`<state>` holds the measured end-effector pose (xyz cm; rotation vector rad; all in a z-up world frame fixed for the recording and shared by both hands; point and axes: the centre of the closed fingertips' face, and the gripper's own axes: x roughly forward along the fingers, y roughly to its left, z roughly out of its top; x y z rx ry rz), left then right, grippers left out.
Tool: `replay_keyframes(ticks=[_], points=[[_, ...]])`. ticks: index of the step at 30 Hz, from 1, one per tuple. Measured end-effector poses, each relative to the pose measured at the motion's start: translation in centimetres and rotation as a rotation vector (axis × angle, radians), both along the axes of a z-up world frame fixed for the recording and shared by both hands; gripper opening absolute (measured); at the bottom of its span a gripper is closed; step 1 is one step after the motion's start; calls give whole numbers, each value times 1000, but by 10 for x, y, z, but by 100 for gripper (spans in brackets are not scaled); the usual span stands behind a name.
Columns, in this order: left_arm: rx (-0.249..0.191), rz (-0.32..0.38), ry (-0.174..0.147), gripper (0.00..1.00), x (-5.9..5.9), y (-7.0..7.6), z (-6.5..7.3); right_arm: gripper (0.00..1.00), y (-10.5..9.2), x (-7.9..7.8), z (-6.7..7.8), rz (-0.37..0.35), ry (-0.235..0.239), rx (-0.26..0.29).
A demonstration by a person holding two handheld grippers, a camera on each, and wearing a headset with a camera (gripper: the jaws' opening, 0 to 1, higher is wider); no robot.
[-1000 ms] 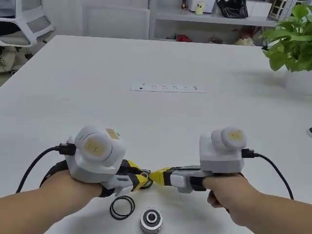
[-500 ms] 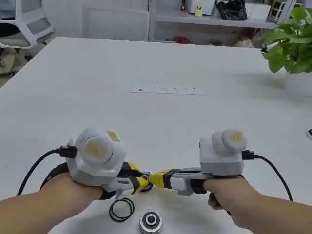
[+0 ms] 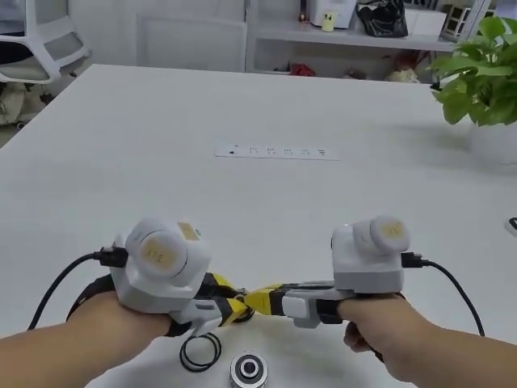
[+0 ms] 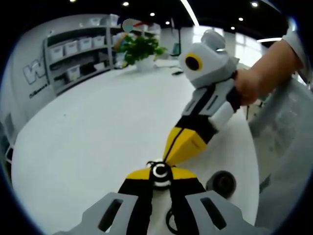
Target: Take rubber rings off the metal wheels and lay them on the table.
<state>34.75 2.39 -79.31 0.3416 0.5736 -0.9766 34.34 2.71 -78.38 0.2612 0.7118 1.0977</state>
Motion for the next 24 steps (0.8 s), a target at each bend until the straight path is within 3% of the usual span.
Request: replay_keyframes(ticks=[12,13,24], points=[[-17,-2,-3,13,0,0,0,0,1,-3,4,16,28,44],[-18,-3,-4,13,0,-1,0,0,4,-5,8,17,42,74],[-25,-1,-6,13,0,-1,0,0,1,-1,5,-4,42,61]])
